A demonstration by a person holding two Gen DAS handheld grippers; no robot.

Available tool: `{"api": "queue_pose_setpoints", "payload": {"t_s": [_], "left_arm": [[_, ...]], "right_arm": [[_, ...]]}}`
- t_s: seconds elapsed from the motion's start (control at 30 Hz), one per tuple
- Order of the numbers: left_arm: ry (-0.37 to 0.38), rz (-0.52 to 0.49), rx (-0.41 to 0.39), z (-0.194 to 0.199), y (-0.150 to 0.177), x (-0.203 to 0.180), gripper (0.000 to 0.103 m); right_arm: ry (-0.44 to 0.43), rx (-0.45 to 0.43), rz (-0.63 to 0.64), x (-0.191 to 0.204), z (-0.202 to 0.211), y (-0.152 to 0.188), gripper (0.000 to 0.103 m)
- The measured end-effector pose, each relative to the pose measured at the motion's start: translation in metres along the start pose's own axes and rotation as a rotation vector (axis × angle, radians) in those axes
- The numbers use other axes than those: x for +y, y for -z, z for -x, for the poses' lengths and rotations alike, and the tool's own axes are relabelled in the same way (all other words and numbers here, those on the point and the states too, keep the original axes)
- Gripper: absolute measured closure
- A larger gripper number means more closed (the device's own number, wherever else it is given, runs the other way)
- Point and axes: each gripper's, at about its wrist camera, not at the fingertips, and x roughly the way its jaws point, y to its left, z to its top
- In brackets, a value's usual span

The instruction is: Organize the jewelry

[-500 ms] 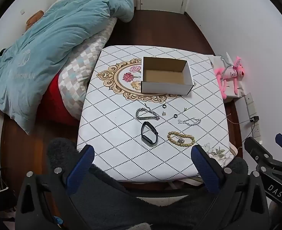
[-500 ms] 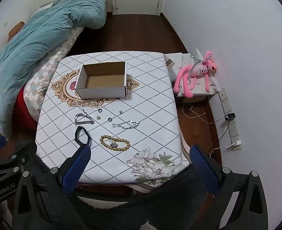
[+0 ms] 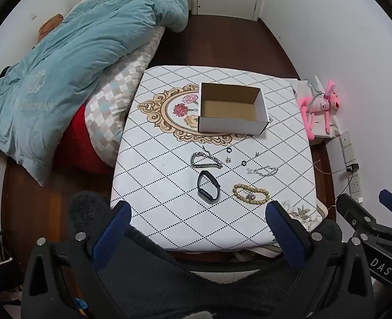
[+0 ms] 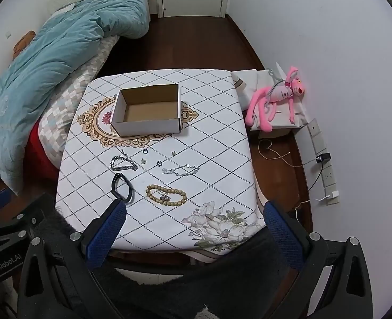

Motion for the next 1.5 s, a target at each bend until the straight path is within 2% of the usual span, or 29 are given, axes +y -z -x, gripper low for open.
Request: {"api": "queue_pose_setpoints", "payload": {"t_s": [1.5], "left_arm": [[0.008, 0.002, -0.001, 0.0056, -0.0032, -0.0036, 0.000]], "right_arm": [[0.000, 0.002, -0.005, -0.0045, 0.0062, -0.0077, 0.000]]}}
